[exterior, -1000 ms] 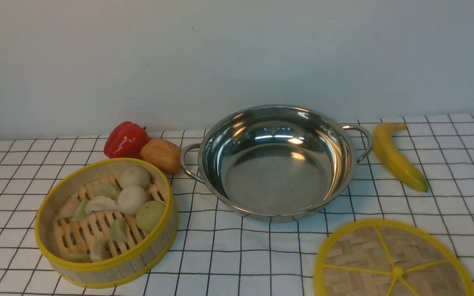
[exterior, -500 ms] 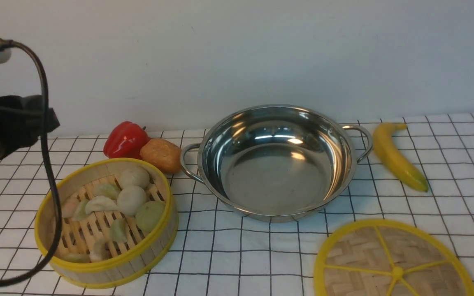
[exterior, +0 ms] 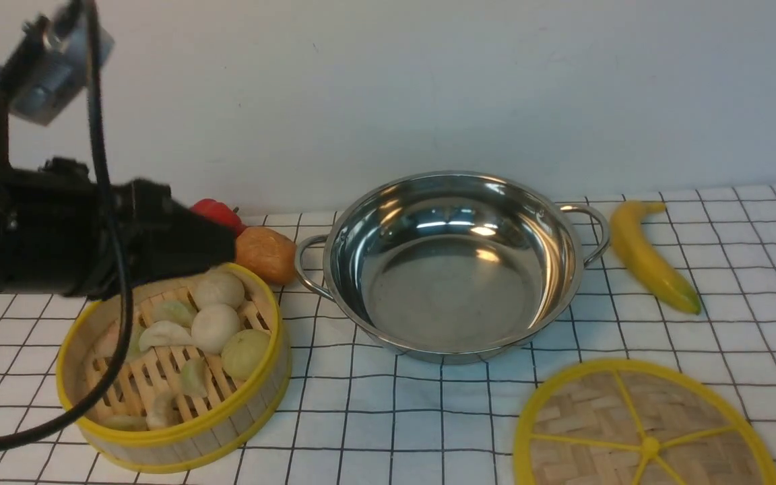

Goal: Place the steamer in the pot on the white tablecloth, and put the lid on the steamer.
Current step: 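Grasp the rim of the steamer basket holding the buns with the left gripper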

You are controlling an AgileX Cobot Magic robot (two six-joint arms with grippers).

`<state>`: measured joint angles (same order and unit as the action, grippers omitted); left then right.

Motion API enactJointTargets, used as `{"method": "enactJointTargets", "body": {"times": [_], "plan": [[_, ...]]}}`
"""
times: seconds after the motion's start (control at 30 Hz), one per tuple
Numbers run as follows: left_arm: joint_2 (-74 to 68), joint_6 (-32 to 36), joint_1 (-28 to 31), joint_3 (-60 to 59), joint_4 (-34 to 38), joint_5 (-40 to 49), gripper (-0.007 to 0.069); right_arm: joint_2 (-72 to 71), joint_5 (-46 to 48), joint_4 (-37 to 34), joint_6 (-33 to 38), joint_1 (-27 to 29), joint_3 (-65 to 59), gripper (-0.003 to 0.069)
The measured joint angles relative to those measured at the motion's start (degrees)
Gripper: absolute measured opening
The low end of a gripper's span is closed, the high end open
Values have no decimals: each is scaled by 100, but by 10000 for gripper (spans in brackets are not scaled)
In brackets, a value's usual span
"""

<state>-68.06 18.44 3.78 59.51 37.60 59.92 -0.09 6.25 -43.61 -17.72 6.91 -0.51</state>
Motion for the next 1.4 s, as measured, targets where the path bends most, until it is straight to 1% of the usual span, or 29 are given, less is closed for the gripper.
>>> {"method": "enactJointTargets", "body": {"times": [0.03, 0.1, 0.13, 0.17, 0.2, 0.23, 0.27, 0.3, 0.33, 0.37, 0.4, 0.43, 0.47, 0.5, 0.53, 0.67, 0.7, 0.73, 0.77, 0.8, 0.83, 0.9, 0.93, 0.97, 1.07, 1.1, 1.17, 1.3, 1.4], "plan": [[-4, -244, 0, 51, -557, 27, 243, 0, 19, 0, 0, 0, 0, 240], [-16, -996, 0, 225, -1736, 159, 243, 0, 73, 0, 0, 0, 0, 240], [-16, -1062, 0, 266, -1855, 178, 243, 0, 81, 0, 0, 0, 0, 240], [-38, -1525, 0, 433, -2810, 358, 243, 0, 173, 0, 0, 0, 0, 240], [-58, -1771, 13, 541, -3223, 542, 243, 0, 242, 0, 0, 0, 0, 240], [-72, -1803, 20, 581, -3292, 572, 243, 0, 261, 0, 0, 0, 0, 240], [-96, -1899, 56, 640, -3537, 701, 243, 0, 329, 0, 0, 0, 0, 240], [-178, -1988, 179, 786, -3826, 874, 243, 0, 516, 0, 0, 0, 0, 240], [-216, -1973, 301, 837, -3865, 912, 243, 0, 605, 0, 0, 0, 0, 240], [-237, -1949, 361, 859, -3865, 919, 243, 0, 649, 0, 0, 0, 0, 240], [-331, -1767, 704, 919, -3809, 919, 243, 0, 860, 0, 0, 0, 0, 240], [-332, -1738, 750, 917, -3792, 925, 243, 0, 860, 0, 0, 0, 0, 240], [-397, -1487, 1173, 930, -3591, 930, 243, 0, 994, 0, 5, 0, 0, 240], [-423, -1391, 1357, 930, -3461, 930, 243, 0, 1045, 0, 14, 0, 0, 240], [-467, -1180, 1828, 930, -3225, 930, 243, 0, 1087, 0, 35, 0, 0, 240], [-614, -576, 3082, 930, -2242, 911, 243, 0, 1125, -6, 184, 0, 0, 240], [-614, -551, 3144, 930, -2242, 903, 243, 0, 1125, -14, 205, 0, 0, 240], [-694, -333, 3536, 933, -1740, 871, 243, 0, 1132, -49, 264, 0, 0, 240], [-748, -179, 3680, 933, -1455, 859, 243, 0, 1146, -93, 290, 0, 0, 240], [-777, -112, 3716, 940, -1352, 853, 243, 0, 1147, -110, 299, 0, 0, 240], [-894, 123, 3756, 940, -1048, 838, 243, 0, 1168, -163, 338, 0, 0, 240], [-1062, 427, 3650, 940, -754, 838, 243, 0, 1217, -229, 466, 0, 0, 240], [-1184, 557, 3487, 940, -681, 793, 243, 0, 1251, -258, 523, 0, 0, 240], [-1206, 576, 3487, 940, -683, 793, 243, 0, 1259, -258, 534, 0, 0, 240], [-1604, 775, 2967, 940, -815, 502, 243, 0, 1407, -272, 722, 0, 0, 240], [-1659, 787, 2936, 940, -831, 482, 243, 0, 1426, -272, 748, 0, 0, 240], [-2014, 819, 2544, 951, -1041, 320, 243, 0, 1547, -290, 879, 0, 0, 240], [-2559, 824, 2222, 1131, -1142, 262, 243, 0, 1682, -498, 1163, 0, 0, 240], [-2883, 830, 2141, 1320, -1165, 238, 243, 0, 1765, -725, 1481, 0, 0, 240]]}}
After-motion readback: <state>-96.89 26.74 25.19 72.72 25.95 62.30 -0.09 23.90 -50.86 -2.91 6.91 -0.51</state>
